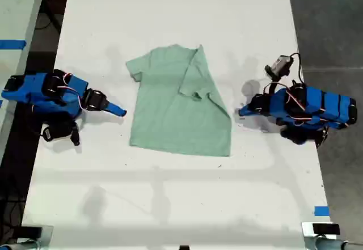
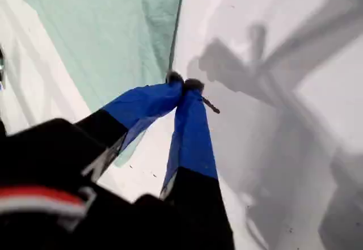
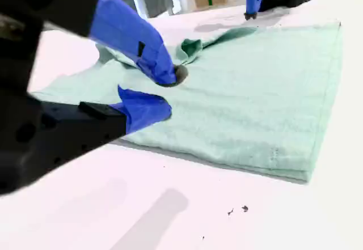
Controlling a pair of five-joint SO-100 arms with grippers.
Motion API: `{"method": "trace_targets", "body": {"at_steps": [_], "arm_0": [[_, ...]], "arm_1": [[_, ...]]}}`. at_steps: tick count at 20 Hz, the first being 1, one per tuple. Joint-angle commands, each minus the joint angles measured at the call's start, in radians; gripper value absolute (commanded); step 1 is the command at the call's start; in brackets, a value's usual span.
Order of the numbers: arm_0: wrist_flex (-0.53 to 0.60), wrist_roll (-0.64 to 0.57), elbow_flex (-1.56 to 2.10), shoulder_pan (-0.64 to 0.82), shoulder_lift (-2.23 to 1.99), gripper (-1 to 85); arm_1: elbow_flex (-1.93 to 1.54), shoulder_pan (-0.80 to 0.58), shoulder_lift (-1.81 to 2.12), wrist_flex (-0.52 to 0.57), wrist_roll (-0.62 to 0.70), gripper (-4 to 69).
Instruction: Fold t shirt
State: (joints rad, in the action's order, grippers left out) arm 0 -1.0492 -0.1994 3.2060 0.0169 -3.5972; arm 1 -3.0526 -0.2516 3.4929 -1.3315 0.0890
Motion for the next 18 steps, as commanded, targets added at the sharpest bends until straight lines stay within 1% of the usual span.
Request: {"method": "trace_targets", "body": {"at_steps": [1, 2, 3, 4, 6, 8, 10, 11, 12, 13, 14, 15, 16, 18], "arm_0": [[-0.012, 0.239, -0.003, 0.365, -0.008, 9.3], [-0.014, 0.25, -0.003, 0.351, -0.008, 7.3], [-0.018, 0.287, -0.005, 0.353, -0.008, 5.6], [-0.021, 0.314, 0.0, 0.379, -0.008, 0.7], [-0.009, 0.29, -0.002, 0.416, -0.008, 0.0], [-0.023, 0.284, 0.002, 0.445, -0.008, 0.0], [0.011, 0.241, -0.025, 0.423, -0.008, -0.1], [0.011, 0.187, -0.094, 0.465, -0.003, -0.1], [-0.015, 0.115, -0.199, 0.548, 0.069, -0.1], [-0.028, 0.035, -0.342, 0.629, 0.265, 0.0], [-0.054, -0.025, -0.502, 0.696, 0.54, 2.9], [-0.054, -0.106, -0.661, 0.721, 0.782, 8.1], [-0.043, -0.213, -0.793, 0.744, 0.976, 11.0], [-0.005, -0.353, -0.934, 0.841, 1.224, 11.6]], "arm_1": [[-0.057, 0.014, 0.012, 0.017, 0.008, 0.8], [-0.057, 0.014, 0.012, 0.017, 0.006, 0.8], [-0.057, 0.014, 0.012, 0.017, 0.005, 0.8], [-0.057, 0.014, 0.012, 0.017, 0.005, 0.8], [-0.057, 0.014, 0.012, 0.017, 0.006, 0.8], [-0.057, 0.015, 0.012, 0.017, 0.003, 0.8], [-0.057, 0.014, 0.012, 0.017, 0.003, 0.8], [-0.057, 0.014, 0.012, 0.017, 0.002, 0.8], [-0.058, 0.011, 0.012, 0.017, 0.002, 0.8], [-0.058, 0.009, 0.012, 0.017, 0.002, 0.8], [-0.058, 0.009, 0.012, 0.017, 0.002, 0.8], [-0.058, 0.011, 0.012, 0.017, 0.002, 0.8], [-0.058, 0.014, 0.012, 0.017, 0.0, 0.8], [-0.058, 0.015, 0.012, 0.015, 0.0, 0.8]]}}
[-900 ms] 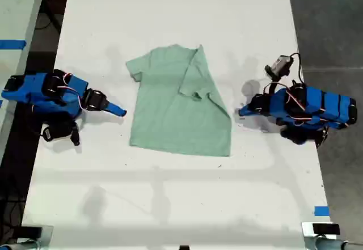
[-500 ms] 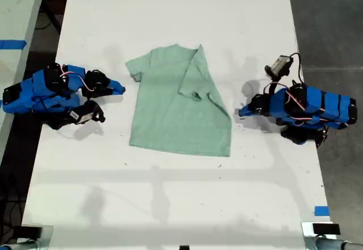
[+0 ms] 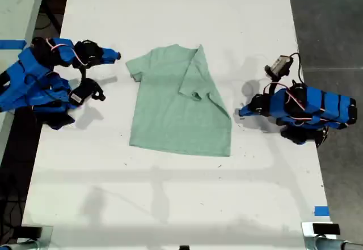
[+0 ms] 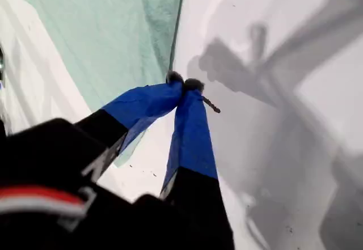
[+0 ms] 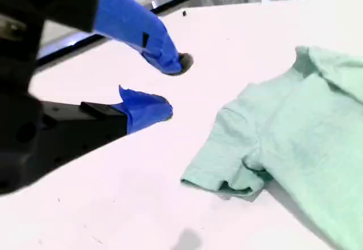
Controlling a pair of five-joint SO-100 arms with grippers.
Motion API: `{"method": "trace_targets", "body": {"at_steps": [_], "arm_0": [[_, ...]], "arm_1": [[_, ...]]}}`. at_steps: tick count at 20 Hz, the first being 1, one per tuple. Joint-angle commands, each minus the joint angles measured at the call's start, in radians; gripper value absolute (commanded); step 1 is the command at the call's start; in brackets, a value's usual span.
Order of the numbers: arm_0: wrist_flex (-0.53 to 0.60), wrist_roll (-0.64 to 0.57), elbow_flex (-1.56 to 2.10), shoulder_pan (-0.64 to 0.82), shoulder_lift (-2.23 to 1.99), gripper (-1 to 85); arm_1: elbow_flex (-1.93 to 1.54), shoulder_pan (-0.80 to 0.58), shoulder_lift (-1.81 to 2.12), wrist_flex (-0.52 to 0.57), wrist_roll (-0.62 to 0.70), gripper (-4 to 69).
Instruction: Fold t shirt
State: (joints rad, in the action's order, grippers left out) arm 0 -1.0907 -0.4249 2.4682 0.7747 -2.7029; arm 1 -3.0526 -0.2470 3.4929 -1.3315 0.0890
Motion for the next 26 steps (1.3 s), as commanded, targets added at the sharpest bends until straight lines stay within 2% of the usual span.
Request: {"method": "trace_targets", "body": {"at_steps": [1, 4, 11, 12, 13, 16, 19, 21, 24, 26], "arm_0": [[0.064, -0.181, -0.229, 0.137, 0.43, 14.4], [0.074, -0.281, -0.385, 0.204, 0.805, 22.8], [0.074, -0.311, -0.58, 0.23, 1.085, 19.8], [0.072, -0.321, -0.592, 0.245, 1.118, 15.0], [0.069, -0.322, -0.601, 0.262, 1.149, 0.1], [0.023, -0.334, -0.641, 0.276, 1.203, 0.0], [-0.086, -0.325, -0.723, 0.27, 1.117, 0.0], [-0.189, -0.302, -0.836, 0.224, 1.003, 0.0], [-0.36, -0.233, -1.157, 0.069, 1.019, 0.0], [-0.37, -0.144, -1.276, -0.083, 1.08, 0.0]], "arm_1": [[-0.058, 0.011, 0.012, 0.015, 0.005, 0.8], [-0.058, 0.011, 0.012, 0.02, 0.017, 0.8], [-0.057, 0.017, 0.012, 0.023, 0.025, 0.8], [-0.057, 0.017, 0.012, 0.023, 0.026, 0.8], [-0.057, 0.017, 0.012, 0.023, 0.026, 0.8], [-0.057, 0.018, 0.012, 0.023, 0.026, 0.8], [-0.057, 0.018, 0.012, 0.023, 0.025, 0.8], [-0.057, 0.018, 0.012, 0.023, 0.025, 0.8], [-0.057, 0.017, 0.012, 0.023, 0.025, 0.8], [-0.057, 0.017, 0.012, 0.023, 0.025, 0.8]]}}
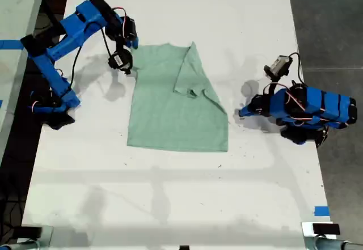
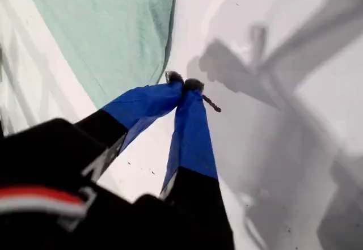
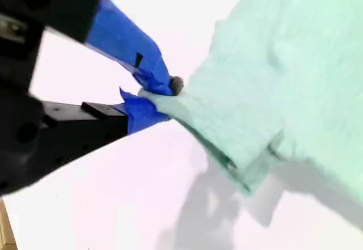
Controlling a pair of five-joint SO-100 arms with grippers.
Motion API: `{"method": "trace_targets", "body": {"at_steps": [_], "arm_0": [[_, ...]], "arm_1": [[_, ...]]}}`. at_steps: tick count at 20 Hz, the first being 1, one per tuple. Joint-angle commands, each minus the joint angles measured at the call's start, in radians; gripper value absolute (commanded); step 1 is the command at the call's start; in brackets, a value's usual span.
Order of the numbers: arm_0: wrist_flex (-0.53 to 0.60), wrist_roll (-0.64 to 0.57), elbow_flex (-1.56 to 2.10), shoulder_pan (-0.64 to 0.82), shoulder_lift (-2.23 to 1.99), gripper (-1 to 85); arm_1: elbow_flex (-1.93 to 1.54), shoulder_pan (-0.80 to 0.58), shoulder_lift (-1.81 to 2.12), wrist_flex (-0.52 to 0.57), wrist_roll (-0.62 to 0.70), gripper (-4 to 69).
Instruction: Fold t shirt
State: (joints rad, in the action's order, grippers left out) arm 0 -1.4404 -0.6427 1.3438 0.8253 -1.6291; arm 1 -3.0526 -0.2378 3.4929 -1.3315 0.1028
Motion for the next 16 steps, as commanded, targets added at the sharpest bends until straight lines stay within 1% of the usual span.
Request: {"method": "trace_targets", "body": {"at_steps": [1, 3, 4, 5, 6, 9, 10, 11, 12, 14, 16], "arm_0": [[0.006, 0.12, -0.184, -0.204, 0.054, 0.0], [0.06, 0.17, -0.268, -0.299, 0.193, 2.0], [0.075, 0.189, -0.314, -0.319, 0.27, 5.1], [0.095, 0.207, -0.334, -0.327, 0.327, 14.8], [0.118, 0.221, -0.336, -0.328, 0.362, 20.1], [0.123, 0.219, -0.336, -0.322, 0.379, 24.3], [0.103, 0.204, -0.334, -0.31, 0.342, 19.0], [0.06, 0.21, -0.33, -0.285, 0.276, 0.1], [0.018, 0.216, -0.313, -0.256, 0.183, 0.0], [-0.029, 0.201, -0.247, -0.216, -0.071, 0.0], [-0.029, 0.201, -0.106, -0.207, -0.383, 0.0]], "arm_1": [[-0.057, 0.008, 0.012, 0.023, 0.011, 0.8], [-0.057, 0.009, 0.012, 0.023, 0.011, 0.8], [-0.057, 0.011, 0.012, 0.023, 0.011, 0.8], [-0.057, 0.012, 0.012, 0.023, 0.011, 0.8], [-0.057, 0.014, 0.012, 0.023, 0.012, 0.8], [-0.057, 0.014, 0.012, 0.023, 0.015, 0.8], [-0.055, 0.014, 0.012, 0.023, 0.017, 0.8], [-0.055, 0.014, 0.012, 0.023, 0.017, 0.8], [-0.055, 0.015, 0.012, 0.023, 0.017, 0.8], [-0.055, 0.015, 0.012, 0.023, 0.017, 0.8], [-0.055, 0.015, 0.012, 0.023, 0.017, 0.8]]}}
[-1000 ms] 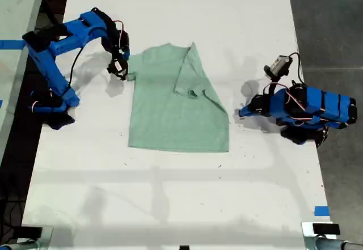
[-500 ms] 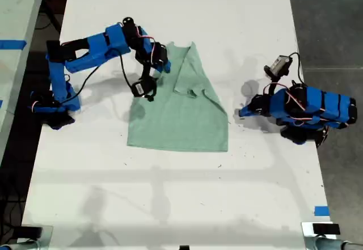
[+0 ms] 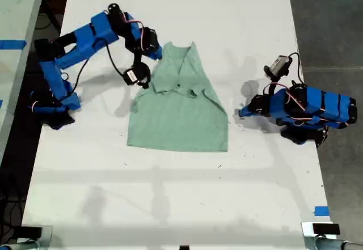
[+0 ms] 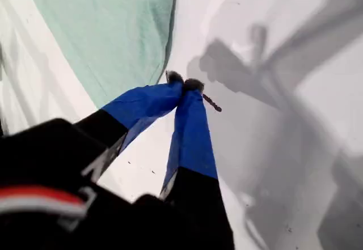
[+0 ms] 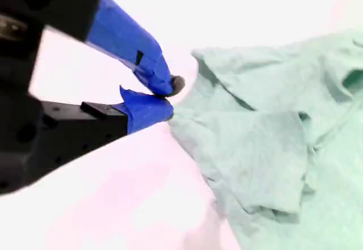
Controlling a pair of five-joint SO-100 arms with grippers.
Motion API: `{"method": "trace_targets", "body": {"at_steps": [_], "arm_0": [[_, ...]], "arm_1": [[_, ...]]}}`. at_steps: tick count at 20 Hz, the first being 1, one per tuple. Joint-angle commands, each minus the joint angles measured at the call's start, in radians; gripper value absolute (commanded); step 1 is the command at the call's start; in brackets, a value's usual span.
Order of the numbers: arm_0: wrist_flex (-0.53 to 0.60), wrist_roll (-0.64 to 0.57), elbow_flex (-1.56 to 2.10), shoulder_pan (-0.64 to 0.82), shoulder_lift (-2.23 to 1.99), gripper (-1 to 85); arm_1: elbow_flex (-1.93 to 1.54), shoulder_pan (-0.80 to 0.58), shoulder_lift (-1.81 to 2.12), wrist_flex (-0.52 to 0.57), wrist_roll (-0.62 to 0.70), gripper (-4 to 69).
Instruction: Fold t shirt
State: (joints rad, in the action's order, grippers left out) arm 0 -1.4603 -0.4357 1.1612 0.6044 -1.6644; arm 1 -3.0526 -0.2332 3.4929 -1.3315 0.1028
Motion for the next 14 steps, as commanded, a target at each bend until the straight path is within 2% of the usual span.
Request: {"method": "trace_targets", "body": {"at_steps": [1, 4, 7, 8, 10, 14], "arm_0": [[0.028, 0.012, 0.207, 0.0, -0.52, 0.0], [0.224, 0.118, 0.825, -0.107, -0.991, 0.0], [0.511, 0.31, 1.582, -0.272, -1.516, 0.0], [0.541, 0.354, 1.756, -0.311, -1.681, 0.0], [0.462, 0.376, 1.948, -0.345, -1.947, 0.0], [0.451, 0.298, 2.026, -0.291, -1.94, 0.0]], "arm_1": [[-0.055, 0.011, 0.012, 0.023, 0.017, 0.8], [-0.055, 0.009, 0.012, 0.023, 0.017, 0.8], [-0.057, 0.008, 0.012, 0.023, 0.012, 0.8], [-0.057, 0.008, 0.012, 0.023, 0.011, 0.8], [-0.057, 0.006, 0.012, 0.023, 0.008, 0.8], [-0.057, 0.003, 0.012, 0.018, -0.006, 0.8]]}}
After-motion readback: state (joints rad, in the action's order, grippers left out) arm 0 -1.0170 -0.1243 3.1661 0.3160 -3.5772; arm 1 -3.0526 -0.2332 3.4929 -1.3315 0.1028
